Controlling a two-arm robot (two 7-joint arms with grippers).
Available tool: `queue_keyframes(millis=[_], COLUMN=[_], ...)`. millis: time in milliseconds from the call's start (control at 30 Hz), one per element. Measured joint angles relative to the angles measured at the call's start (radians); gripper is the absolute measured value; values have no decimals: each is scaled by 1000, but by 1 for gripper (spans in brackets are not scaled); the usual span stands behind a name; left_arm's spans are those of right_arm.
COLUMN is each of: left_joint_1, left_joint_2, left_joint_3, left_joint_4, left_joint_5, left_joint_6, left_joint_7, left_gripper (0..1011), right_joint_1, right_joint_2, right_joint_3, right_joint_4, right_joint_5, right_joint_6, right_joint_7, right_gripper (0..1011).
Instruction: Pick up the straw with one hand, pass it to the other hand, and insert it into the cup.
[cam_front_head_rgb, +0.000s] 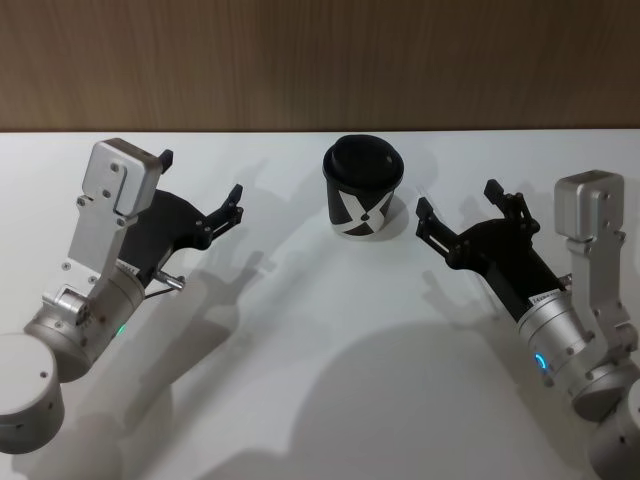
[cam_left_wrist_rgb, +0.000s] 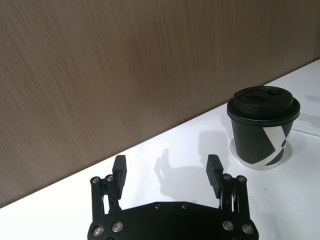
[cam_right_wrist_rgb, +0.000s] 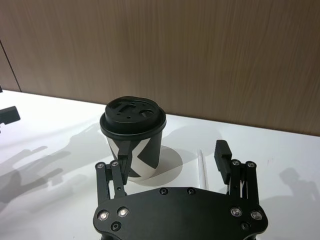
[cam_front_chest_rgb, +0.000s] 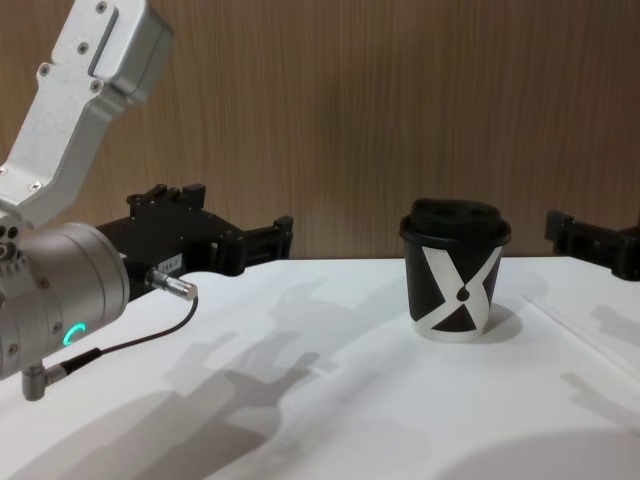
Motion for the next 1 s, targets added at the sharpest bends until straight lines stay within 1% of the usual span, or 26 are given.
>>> queue_keyframes(millis=[733,1000], left_joint_1=[0,0], left_joint_2=[0,0], left_joint_3=[0,0], left_joint_4=[0,0], left_joint_5=[0,0], left_joint_6=[0,0], left_joint_7=[0,0], left_gripper=[1003,1003], right_joint_1=[0,-3], right_joint_2=[0,6], right_joint_3=[1,3], right_joint_4=[0,2], right_joint_5=[-1,-12], right_joint_6=[0,19], right_joint_7=[0,0], right_gripper=[1001,1001])
